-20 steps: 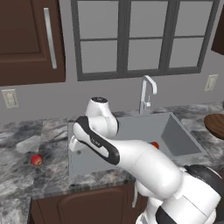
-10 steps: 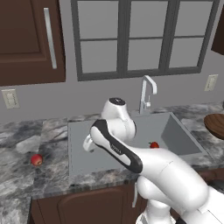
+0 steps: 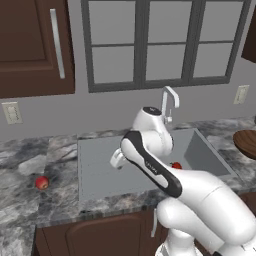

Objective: Remove the bell pepper and apple from the sink. Then move the bowl and cup from the counter to the sink for washing.

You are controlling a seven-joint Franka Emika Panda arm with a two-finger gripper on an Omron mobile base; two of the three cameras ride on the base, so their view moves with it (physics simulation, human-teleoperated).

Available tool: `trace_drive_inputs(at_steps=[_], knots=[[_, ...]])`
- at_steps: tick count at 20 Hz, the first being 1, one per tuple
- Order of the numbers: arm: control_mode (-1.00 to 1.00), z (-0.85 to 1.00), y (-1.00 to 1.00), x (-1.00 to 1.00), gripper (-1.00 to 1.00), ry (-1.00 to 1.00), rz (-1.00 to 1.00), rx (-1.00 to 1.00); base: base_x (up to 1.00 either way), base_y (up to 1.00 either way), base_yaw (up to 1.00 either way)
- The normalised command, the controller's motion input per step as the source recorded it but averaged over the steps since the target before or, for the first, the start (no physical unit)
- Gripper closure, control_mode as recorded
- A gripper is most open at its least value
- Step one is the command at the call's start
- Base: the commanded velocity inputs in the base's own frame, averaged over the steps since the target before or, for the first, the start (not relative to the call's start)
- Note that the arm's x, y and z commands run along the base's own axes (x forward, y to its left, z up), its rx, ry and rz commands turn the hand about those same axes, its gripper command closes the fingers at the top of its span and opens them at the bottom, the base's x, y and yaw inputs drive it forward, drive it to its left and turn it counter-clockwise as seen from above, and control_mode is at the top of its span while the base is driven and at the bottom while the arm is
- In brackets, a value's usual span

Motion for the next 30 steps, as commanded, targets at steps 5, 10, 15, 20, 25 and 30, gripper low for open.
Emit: trace_drive_inputs(at_steps=[5,10,15,20,25,30], knots=[[-1.00,0.16,-0.41,-0.04,-1.00,0.00,-0.02,0.00,0.00,0.00,0.00],[-1.00,0.11,-0.41,-0.01,-1.00,0.00,-0.08,0.00,0.00,0.00,0.00],[-1.00,0.06,-0.44,-0.01,-1.00,0.00,-0.09,0.00,0.00,0.00,0.00],[-1.00,0.04,-0.45,0.00,-1.00,0.00,-0.09,-0.01,0.00,0.00,0.00],[-1.00,0.01,-0.47,0.00,-1.00,0.00,-0.07,-0.02,0.00,0.00,0.00],[-1.00,0.00,-0.48,0.00,-1.00,0.00,-0.06,-0.02,0.00,0.00,0.00]])
